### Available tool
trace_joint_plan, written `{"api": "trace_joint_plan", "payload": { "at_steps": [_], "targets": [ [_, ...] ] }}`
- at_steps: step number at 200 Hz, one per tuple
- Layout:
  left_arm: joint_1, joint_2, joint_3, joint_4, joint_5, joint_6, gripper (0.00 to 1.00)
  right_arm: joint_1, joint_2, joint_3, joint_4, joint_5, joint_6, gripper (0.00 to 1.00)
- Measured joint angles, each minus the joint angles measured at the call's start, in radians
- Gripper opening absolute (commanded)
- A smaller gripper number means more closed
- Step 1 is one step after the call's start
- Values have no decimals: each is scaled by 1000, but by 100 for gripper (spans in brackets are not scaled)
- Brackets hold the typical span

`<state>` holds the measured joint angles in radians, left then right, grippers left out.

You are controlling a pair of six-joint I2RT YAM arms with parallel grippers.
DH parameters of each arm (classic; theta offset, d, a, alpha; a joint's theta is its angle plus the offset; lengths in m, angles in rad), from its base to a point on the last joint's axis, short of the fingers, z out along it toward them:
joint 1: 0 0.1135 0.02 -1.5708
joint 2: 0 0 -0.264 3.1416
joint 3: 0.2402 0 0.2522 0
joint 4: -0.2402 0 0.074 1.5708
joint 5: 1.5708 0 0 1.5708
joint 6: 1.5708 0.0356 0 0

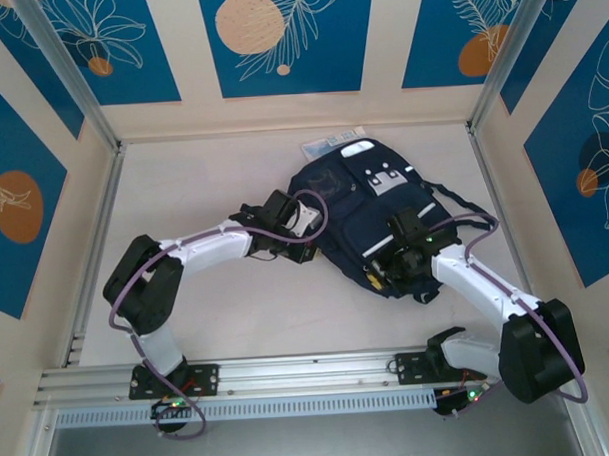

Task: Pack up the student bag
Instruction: Zip the student bag at the center of the table, then reset both arms

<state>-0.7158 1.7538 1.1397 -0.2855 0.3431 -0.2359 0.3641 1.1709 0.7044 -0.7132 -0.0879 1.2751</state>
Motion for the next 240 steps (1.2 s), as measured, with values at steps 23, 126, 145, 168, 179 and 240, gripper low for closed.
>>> {"api": "trace_joint_plan", "payload": {
  "at_steps": [23,126,145,168,179,240],
  "targets": [
    [11,-2,-8,-4,-2,-2,0,9,29,0,36,-32,-62,0],
    [78,-130,-94,-87,-165,-16,0,157,131,216,-29,-171,-400,79],
    [91,-171,-126,-90,-179,-16,0,101,44,241,-61,-159,-443,79],
    [137,-207,-164,-87,-177,-16,3,35,-35,266,-103,-123,-489,82],
    [185,-217,-167,-91,-180,-17,15,26,-48,291,-130,-95,-518,91],
    [349,-360,-151,-93,-267,-22,100,95,17,565,-239,173,-678,99]
  ]
}}
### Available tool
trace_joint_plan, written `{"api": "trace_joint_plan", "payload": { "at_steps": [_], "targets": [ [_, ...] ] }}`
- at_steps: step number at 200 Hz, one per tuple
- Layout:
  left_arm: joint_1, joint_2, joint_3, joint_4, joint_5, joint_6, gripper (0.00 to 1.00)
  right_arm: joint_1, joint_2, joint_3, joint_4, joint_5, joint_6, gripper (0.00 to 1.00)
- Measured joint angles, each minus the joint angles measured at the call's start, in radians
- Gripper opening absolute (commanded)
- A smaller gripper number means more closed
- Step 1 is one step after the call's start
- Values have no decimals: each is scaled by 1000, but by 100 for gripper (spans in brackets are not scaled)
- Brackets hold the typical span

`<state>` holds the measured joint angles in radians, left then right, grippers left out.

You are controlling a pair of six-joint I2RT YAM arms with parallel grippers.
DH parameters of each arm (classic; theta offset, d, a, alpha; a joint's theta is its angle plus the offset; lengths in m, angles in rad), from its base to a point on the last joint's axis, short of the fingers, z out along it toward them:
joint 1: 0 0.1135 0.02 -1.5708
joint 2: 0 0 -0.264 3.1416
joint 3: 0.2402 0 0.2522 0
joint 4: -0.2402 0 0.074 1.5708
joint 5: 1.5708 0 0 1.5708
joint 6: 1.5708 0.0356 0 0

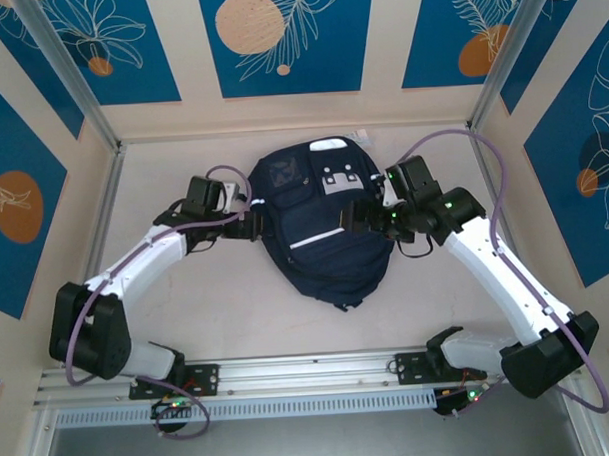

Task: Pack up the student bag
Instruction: Reset both arms

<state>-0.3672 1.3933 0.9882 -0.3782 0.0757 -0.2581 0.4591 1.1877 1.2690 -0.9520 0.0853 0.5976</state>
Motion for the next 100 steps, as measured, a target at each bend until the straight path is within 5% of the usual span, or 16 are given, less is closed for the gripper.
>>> {"api": "trace_joint_plan", "payload": {
  "at_steps": [43,71,100],
  "targets": [
    [50,-14,-1,26,-224,-13,100,4,2,5,115,161,-82,99],
    [76,-16,-42,84,-414,31,100,2,18,-49,270,180,-215,99],
    [140,-15,-105,128,-463,77,100,1,42,-185,473,140,-356,99]
  ]
}}
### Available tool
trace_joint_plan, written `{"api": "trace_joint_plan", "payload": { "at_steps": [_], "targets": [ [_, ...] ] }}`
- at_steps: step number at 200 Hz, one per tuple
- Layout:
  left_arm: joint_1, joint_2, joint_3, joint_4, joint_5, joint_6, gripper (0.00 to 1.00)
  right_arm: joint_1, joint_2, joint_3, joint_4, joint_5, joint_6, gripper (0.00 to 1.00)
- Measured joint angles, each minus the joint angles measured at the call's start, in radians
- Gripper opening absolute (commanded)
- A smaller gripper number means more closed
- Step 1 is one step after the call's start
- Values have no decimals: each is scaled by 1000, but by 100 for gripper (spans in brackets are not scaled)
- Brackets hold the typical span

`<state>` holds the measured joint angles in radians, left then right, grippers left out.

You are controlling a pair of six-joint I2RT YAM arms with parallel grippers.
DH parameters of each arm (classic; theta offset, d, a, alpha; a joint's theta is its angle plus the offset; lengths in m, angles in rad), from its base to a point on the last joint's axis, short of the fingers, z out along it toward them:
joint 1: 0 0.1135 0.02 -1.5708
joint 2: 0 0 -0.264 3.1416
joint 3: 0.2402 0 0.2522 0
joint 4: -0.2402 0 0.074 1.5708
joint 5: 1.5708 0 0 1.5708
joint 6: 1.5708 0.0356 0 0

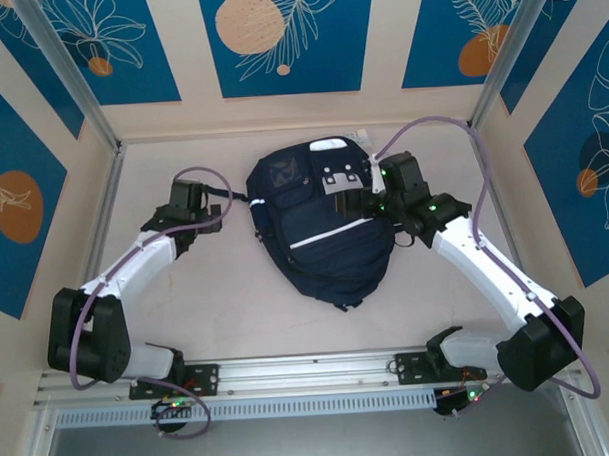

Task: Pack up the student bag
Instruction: Reset both arms

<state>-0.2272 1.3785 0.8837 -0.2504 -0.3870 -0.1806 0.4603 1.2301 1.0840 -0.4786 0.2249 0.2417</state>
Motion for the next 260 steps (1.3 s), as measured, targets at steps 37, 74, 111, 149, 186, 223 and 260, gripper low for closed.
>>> {"api": "trace_joint_plan", "payload": {
  "at_steps": [37,74,111,149,186,223,260],
  "targets": [
    [84,30,-128,198,21,34,100,27,-3,-242,275,-99,-248,99],
    [164,96,-309,524,122,84,100,-142,-24,-364,420,-106,-283,99],
    [220,118,-422,815,329,149,100,-379,-117,-547,568,-113,-253,99],
    [192,163,-502,983,432,211,100,-560,-207,-820,777,-200,-205,99],
    [192,163,-500,1041,432,217,100,-712,-128,-927,1086,-269,-70,99],
    [192,163,-499,1059,432,217,100,-707,42,-851,1207,-346,-27,99],
    [192,163,-499,1059,432,217,100,-589,216,-831,1447,-327,-30,99]
  ]
}}
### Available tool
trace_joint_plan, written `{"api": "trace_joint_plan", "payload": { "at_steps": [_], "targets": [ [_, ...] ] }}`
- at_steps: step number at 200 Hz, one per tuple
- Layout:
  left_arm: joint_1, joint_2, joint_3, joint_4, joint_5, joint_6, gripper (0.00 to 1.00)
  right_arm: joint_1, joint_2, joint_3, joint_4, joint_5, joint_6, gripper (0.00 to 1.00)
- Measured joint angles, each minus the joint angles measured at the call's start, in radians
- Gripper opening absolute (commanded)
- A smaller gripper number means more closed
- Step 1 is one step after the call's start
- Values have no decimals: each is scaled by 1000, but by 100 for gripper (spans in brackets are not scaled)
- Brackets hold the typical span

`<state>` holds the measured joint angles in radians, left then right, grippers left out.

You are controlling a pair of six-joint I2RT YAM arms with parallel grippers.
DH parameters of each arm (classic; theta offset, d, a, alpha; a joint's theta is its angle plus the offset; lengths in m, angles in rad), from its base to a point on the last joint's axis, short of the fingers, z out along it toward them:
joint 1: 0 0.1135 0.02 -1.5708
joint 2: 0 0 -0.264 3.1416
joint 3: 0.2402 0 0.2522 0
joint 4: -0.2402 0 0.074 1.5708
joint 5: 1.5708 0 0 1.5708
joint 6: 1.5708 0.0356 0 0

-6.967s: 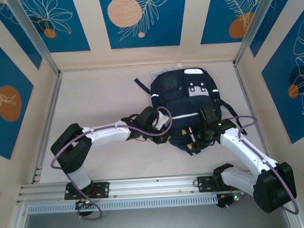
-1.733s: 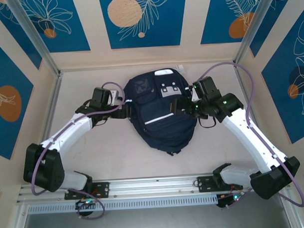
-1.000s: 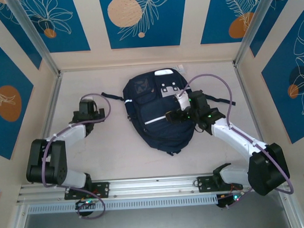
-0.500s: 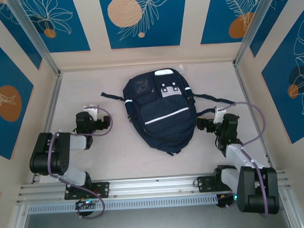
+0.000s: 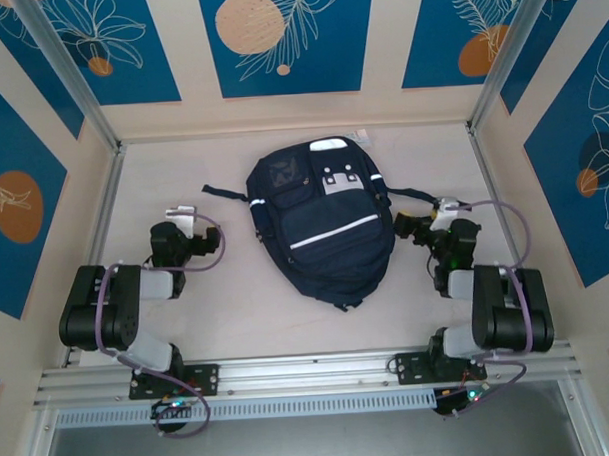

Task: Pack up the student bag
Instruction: Reset both arms

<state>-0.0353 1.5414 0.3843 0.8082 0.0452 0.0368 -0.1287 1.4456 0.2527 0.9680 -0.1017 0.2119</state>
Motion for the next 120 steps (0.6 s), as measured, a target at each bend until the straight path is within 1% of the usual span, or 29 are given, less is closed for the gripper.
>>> {"api": "trace_joint_plan", "payload": {
  "at_steps": [13,26,46,61,86,120],
  "targets": [
    [0,0,0,0,0,0,100,31,68,4,34,-11,-11,99],
    [0,0,0,0,0,0,100,40,81,43,-32,-5,-23,99],
    [0,0,0,0,-1,0,100,94,84,130,-82,74,-51,99],
    [0,0,2,-1,-1,0,100,122,83,157,-92,115,-68,99],
    [-1,0,2,0,-1,0,100,127,83,155,-111,147,-82,99],
    [-2,0,2,-1,-1,0,100,127,83,155,-122,155,-83,99]
  ]
}}
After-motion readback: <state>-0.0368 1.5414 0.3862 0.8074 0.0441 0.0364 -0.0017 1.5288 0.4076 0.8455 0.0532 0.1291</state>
